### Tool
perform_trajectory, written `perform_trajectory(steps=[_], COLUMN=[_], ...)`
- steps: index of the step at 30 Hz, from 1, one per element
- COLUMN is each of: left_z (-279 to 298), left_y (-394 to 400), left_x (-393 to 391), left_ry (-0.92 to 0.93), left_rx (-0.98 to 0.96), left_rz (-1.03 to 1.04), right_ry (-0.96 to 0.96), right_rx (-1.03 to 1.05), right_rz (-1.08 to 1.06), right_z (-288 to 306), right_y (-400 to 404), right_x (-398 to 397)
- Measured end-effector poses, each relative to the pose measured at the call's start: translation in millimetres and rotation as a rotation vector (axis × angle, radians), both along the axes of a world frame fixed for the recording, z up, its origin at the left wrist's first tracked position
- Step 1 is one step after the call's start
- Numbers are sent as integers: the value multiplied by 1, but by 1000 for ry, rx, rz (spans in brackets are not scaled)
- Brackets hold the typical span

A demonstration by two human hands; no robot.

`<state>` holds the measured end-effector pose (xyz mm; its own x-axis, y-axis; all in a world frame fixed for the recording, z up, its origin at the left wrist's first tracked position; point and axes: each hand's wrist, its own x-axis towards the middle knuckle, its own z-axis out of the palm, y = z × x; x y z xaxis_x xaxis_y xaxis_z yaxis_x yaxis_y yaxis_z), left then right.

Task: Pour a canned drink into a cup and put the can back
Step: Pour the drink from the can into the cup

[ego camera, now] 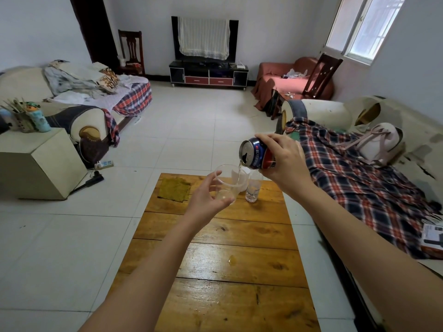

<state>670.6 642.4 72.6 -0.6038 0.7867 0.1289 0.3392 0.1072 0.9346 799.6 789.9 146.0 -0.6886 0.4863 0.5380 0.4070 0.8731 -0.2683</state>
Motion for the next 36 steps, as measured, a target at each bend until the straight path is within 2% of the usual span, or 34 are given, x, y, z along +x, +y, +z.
perform_trajectory(steps=[36], left_z=[-4], left_y=[2], left_x=[3], left_ry=[0], left_rx=[-29], left_rz=[27], right_ry=[-13], right_rx=[76], right_rz=[8], right_z=[-2], right_y=[-2], right_x=[-1])
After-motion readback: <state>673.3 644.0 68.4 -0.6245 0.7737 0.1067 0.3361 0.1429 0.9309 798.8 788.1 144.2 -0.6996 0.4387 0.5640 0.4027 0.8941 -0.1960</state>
